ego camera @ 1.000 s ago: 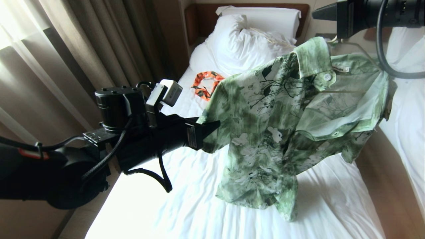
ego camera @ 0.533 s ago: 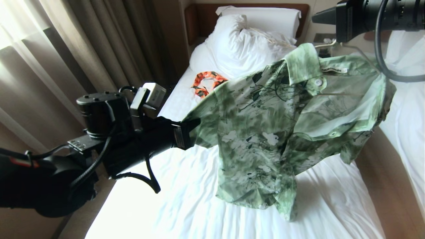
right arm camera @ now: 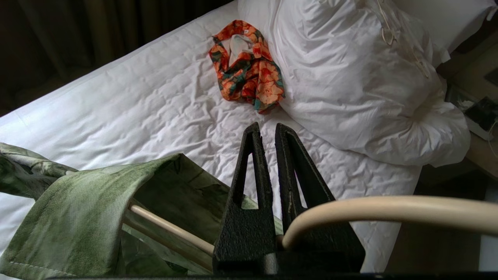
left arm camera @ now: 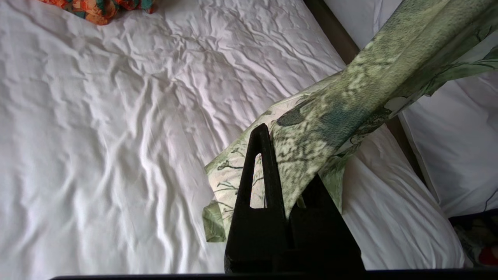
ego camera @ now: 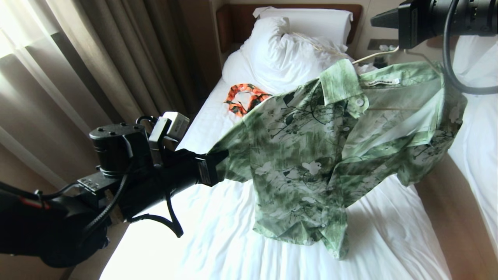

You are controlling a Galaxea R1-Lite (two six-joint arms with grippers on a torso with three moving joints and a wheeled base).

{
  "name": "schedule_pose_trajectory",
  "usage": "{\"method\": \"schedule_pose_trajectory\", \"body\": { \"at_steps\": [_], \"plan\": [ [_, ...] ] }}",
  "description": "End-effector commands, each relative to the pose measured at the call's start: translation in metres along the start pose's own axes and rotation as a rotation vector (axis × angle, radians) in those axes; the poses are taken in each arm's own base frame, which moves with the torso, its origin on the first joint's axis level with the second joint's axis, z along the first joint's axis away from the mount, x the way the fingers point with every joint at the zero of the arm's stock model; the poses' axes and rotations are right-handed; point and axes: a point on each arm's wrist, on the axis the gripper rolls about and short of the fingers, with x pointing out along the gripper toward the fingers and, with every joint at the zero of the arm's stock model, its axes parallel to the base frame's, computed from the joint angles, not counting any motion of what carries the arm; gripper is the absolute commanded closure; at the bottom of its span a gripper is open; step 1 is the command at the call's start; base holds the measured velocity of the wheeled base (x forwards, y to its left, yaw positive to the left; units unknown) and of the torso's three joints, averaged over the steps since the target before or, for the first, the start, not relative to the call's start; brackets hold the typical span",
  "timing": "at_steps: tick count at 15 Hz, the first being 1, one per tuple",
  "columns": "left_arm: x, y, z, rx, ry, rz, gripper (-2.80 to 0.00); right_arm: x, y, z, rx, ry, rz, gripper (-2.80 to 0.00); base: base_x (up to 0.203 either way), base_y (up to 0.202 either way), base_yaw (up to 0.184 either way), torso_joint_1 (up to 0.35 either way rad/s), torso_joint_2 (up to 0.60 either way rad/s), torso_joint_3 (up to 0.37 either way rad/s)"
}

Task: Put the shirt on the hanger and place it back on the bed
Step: Take the clothes hanger out of the clothes

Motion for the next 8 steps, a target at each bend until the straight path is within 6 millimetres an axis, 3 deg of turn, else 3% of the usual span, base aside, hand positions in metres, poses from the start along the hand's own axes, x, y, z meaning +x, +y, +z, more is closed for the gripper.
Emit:
{"method": "schedule_pose_trajectory", "body": {
  "at_steps": [1,8],
  "plan": [
    [-0.0011,-0.0025,-0.0023,-0.003,0.004,-0.003,0.0,-0.0015,-0.0029,0.0001,-0.002,0.0,-0.01,0.0,0.0,0.0,0.0,0.0,0.0,0.0],
    [-0.0053,-0.0031,-0.0068,-0.012,0.017,-0.006,0.0,-0.0032,-0.0064,-0.0008,-0.002,0.005,-0.024,0.0,0.0,0.0,0.0,0.0,0.0,0.0]
  ]
}}
